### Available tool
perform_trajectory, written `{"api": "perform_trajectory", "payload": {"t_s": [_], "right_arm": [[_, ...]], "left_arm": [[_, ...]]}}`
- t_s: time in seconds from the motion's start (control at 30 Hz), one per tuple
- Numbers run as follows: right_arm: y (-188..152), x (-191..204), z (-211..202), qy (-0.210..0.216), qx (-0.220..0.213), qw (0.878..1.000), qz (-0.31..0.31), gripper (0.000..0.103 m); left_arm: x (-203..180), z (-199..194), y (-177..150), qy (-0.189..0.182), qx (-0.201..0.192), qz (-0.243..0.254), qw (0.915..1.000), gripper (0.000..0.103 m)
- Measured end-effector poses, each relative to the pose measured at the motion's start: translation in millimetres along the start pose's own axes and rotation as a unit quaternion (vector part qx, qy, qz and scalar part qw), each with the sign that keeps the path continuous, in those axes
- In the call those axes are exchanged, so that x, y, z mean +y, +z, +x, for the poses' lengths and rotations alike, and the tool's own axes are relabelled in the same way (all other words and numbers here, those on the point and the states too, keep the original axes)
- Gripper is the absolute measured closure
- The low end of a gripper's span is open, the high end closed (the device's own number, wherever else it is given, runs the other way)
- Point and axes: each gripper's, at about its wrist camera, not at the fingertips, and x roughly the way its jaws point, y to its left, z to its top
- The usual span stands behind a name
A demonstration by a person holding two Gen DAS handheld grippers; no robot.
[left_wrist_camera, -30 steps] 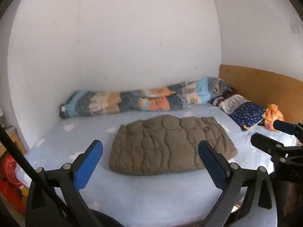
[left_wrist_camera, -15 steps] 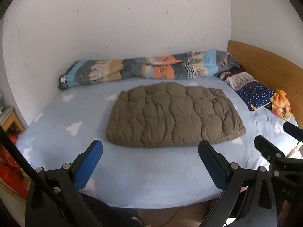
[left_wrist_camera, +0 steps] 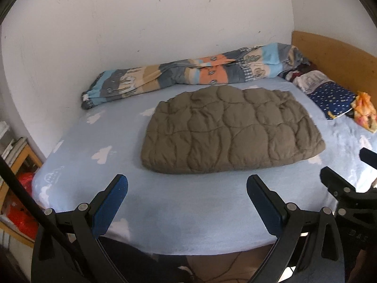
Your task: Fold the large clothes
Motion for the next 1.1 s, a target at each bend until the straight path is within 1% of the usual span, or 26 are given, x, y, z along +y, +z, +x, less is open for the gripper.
{"api": "perform_trajectory", "payload": {"t_s": [0.1, 0.17, 0.27, 0.33, 0.47, 0.87, 1.1], "right_arm": [[-1.6, 2.6, 4.6, -0.001, 0.005, 1.000, -0.003, 0.005], [-2.2, 2.9, 7.1, -0.001, 0.009, 1.000, -0.002, 0.005], [-2.3, 4.3, 9.9, -0.002, 0.013, 1.000, -0.003, 0.005], [-2.7, 5.2, 11.5, -0.004, 0.016, 1.000, -0.005, 0.005], [-3.4, 7.5, 13.5, -0.006, 0.020, 1.000, -0.006, 0.005], [-8.9, 11.0, 20.3, -0.005, 0.031, 0.999, -0.009, 0.005], [-8.6, 9.0, 23.6, -0.001, 0.038, 0.999, -0.010, 0.005]], "left_arm": [[2.2, 1.9, -1.8, 0.015, 0.000, -0.001, 0.9999, 0.002], [2.1, 4.4, -3.3, 0.018, 0.006, 0.002, 0.9998, 0.002], [1.3, 10.1, -5.2, 0.008, 0.018, 0.005, 0.9998, 0.002], [-0.3, 13.2, -6.2, 0.009, 0.027, 0.008, 0.9996, 0.002], [-0.8, 15.5, -7.4, 0.006, 0.030, 0.009, 0.9995, 0.002], [-5.6, 21.2, -11.2, 0.022, 0.043, 0.019, 0.9987, 0.002], [-6.2, 21.7, -12.1, 0.020, 0.047, 0.019, 0.9985, 0.002]]}}
